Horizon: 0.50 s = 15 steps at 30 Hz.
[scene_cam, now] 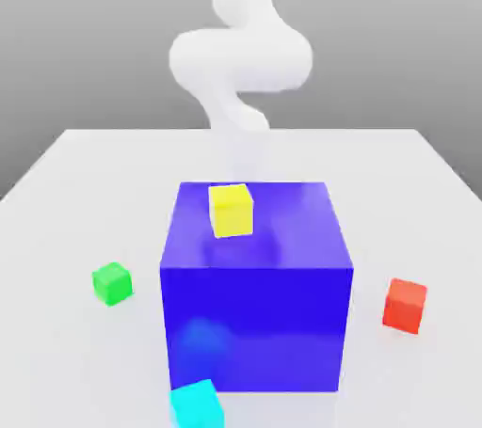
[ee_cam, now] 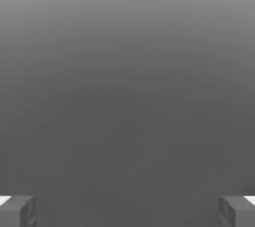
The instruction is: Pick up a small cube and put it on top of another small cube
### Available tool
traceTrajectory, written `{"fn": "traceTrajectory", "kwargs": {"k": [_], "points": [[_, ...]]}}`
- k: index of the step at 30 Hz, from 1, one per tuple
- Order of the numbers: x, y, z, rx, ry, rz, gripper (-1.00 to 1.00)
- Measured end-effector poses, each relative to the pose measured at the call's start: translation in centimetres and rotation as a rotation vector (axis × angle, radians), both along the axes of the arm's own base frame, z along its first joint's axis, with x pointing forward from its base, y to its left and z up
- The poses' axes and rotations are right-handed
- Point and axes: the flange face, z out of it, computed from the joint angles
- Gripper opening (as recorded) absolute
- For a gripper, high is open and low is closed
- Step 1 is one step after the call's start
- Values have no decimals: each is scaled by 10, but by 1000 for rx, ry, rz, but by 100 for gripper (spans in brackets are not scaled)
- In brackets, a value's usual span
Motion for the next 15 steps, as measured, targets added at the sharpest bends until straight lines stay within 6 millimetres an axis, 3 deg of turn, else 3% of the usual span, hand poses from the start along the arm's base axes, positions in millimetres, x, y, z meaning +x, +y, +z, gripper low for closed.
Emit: {"fn": "traceTrajectory", "kwargs": {"k": [3,7,11,15], "points": [[31,42,-69,-53,102,139,0],[47,97,-159,-123,225,319,0],[37,149,-251,-199,343,502,0],[5,192,-339,-279,456,688,0]]}}
